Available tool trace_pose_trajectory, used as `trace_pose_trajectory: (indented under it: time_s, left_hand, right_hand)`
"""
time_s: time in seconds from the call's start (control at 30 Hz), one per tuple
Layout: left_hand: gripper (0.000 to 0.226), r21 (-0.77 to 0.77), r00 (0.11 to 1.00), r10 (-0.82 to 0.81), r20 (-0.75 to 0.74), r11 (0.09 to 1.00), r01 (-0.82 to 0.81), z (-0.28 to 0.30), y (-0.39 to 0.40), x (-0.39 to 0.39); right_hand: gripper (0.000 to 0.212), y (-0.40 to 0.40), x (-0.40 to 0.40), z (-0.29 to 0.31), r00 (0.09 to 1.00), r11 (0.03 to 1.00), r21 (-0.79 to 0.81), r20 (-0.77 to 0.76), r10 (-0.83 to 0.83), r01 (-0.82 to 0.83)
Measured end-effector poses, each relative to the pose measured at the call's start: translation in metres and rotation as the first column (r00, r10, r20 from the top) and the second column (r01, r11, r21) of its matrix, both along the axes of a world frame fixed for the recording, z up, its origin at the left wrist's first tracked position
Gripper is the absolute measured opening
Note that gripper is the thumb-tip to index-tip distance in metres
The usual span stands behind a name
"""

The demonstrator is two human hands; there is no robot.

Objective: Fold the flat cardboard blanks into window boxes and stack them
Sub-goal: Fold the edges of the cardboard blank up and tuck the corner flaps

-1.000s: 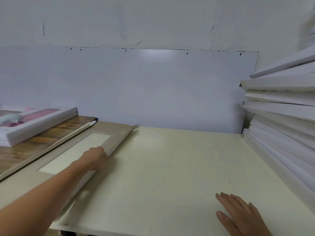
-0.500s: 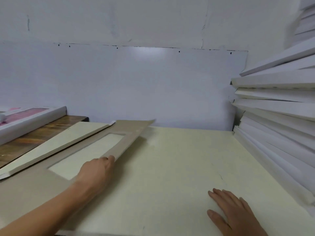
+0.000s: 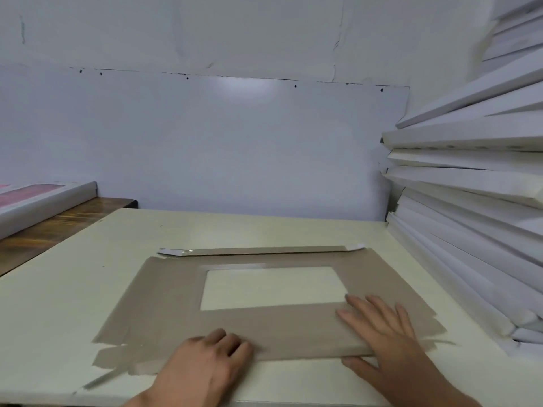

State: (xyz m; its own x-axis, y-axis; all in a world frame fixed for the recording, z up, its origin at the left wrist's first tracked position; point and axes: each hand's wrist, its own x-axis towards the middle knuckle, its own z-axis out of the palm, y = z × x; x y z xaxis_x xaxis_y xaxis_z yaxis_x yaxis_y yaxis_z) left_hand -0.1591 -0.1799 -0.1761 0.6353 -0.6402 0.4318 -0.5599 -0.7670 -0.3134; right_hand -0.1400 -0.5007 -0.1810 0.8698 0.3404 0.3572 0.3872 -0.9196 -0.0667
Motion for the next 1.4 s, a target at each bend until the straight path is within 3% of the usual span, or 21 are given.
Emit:
trace_pose_trajectory:
  time_s: [0.07, 0.1, 0.23, 0.4, 0.57, 0.67, 0.73, 0.83, 0.9, 0.97, 1.03, 1.1, 1.3, 1.4]
  left_hand:
    - [0.02, -0.016, 0.999, -0.034, -0.038, 0.999, 0.033, 0.001, -0.004, -0.003]
    - [0.019, -0.025, 0.997, -0.038, -0.067, 0.999, 0.036, 0.002, -0.004, -0.003]
    - [0.008, -0.11, 0.989, 0.014, -0.145, 0.994, -0.03, 0.003, -0.003, 0.001]
    - [0.026, -0.266, 0.947, 0.161, -0.279, 0.934, -0.238, -0.016, 0.0, 0.015]
    - [0.034, -0.287, 0.969, 0.02, -0.246, 0.953, -0.093, -0.013, -0.018, 0.013]
    - [0.038, -0.279, 0.958, -0.139, -0.251, 0.958, 0.066, -0.013, -0.039, 0.015]
    - [0.038, -0.25, 0.93, -0.227, -0.288, 0.956, 0.156, -0.023, -0.048, 0.018]
    - [0.05, 0.009, 0.967, -0.151, -0.204, 0.988, 0.156, -0.029, -0.043, 0.01]
    - [0.065, 0.082, 0.985, -0.067, -0.158, 0.993, 0.08, -0.026, -0.025, 0.004]
    - [0.066, 0.14, 0.988, -0.011, -0.155, 0.99, 0.033, -0.023, -0.003, 0.002]
    - [0.066, 0.149, 0.983, 0.026, -0.183, 0.989, 0.001, -0.024, 0.019, 0.0]
    - [0.067, 0.154, 0.985, 0.071, -0.156, 0.987, -0.046, -0.024, 0.031, -0.002]
    - [0.068, 0.06, 0.968, 0.101, -0.228, 0.994, -0.09, -0.021, 0.041, -0.008]
    - [0.064, -0.02, 0.972, 0.035, -0.231, 0.999, -0.04, -0.02, 0.038, -0.008]
  right_hand:
    - [0.038, -0.005, 0.002, 0.004, 0.985, 0.992, -0.032, 0.118, 0.126, -0.123]
    - [0.028, -0.006, 0.002, 0.007, 0.985, 0.987, -0.042, 0.075, 0.158, -0.156]
    - [0.043, -0.016, 0.001, -0.001, 0.99, 0.995, -0.011, -0.108, 0.095, -0.097]
    - [0.019, -0.016, 0.0, 0.0, 0.976, 0.988, 0.148, -0.204, 0.079, -0.049]
    - [0.054, 0.013, 0.005, -0.004, 0.971, 0.99, 0.07, -0.197, 0.136, -0.124]
    - [0.056, 0.058, 0.0, -0.005, 0.933, 0.979, 0.018, -0.299, 0.198, -0.202]
    - [0.067, 0.077, -0.006, -0.014, 0.949, 0.975, -0.102, -0.268, 0.163, -0.196]
    - [0.083, 0.071, -0.014, -0.012, 0.952, 0.985, -0.167, -0.305, -0.007, -0.046]
    - [0.075, 0.048, -0.006, -0.018, 0.953, 0.986, -0.152, -0.301, 0.023, -0.072]
    - [0.079, 0.006, 0.001, -0.026, 0.919, 0.981, -0.194, -0.388, -0.07, -0.007]
    - [0.093, -0.029, 0.004, -0.022, 0.904, 0.955, -0.281, -0.377, -0.202, 0.096]
    - [0.107, -0.051, 0.003, -0.022, 0.885, 0.95, -0.262, -0.385, -0.263, 0.168]
    - [0.078, -0.056, -0.008, -0.025, 0.926, 0.975, -0.152, -0.318, -0.203, 0.161]
    - [0.067, -0.044, -0.025, -0.015, 0.967, 0.967, -0.242, -0.215, -0.136, 0.082]
